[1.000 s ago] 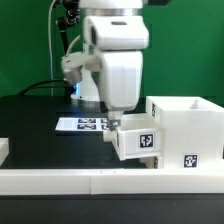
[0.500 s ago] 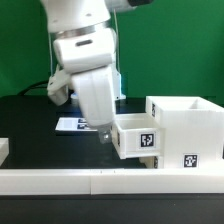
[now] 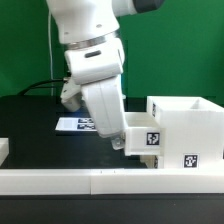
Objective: Assemble drawer
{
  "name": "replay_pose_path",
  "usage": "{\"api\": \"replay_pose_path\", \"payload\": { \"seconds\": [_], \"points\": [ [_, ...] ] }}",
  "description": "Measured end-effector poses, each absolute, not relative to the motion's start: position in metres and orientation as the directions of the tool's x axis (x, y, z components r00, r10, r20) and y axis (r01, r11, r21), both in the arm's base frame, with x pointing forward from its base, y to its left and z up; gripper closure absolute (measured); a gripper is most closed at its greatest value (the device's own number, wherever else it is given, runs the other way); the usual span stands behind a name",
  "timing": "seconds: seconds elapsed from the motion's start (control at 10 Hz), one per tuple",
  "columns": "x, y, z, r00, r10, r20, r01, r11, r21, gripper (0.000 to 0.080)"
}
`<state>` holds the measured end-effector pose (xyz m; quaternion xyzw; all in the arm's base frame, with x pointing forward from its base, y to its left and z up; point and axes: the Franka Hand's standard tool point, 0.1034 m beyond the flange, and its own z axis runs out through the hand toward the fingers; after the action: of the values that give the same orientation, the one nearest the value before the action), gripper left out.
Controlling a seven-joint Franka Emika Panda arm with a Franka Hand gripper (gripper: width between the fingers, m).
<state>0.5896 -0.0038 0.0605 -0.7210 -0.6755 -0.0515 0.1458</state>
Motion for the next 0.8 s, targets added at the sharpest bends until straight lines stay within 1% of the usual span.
{"api": "replay_pose_path", "payload": {
  "seconds": [0.5,0.6,0.8],
  "points": [
    [0.589,-0.005,0.059,0.087,0.961,0.262,0.988,-0.050,-0.146,0.0151],
    [0.590,0.000,0.060,0.065,0.961,0.268,0.990,-0.029,-0.138,0.0151],
    [0.592,0.012,0.062,0.072,0.961,0.268,0.989,-0.034,-0.143,0.0151]
  ]
}}
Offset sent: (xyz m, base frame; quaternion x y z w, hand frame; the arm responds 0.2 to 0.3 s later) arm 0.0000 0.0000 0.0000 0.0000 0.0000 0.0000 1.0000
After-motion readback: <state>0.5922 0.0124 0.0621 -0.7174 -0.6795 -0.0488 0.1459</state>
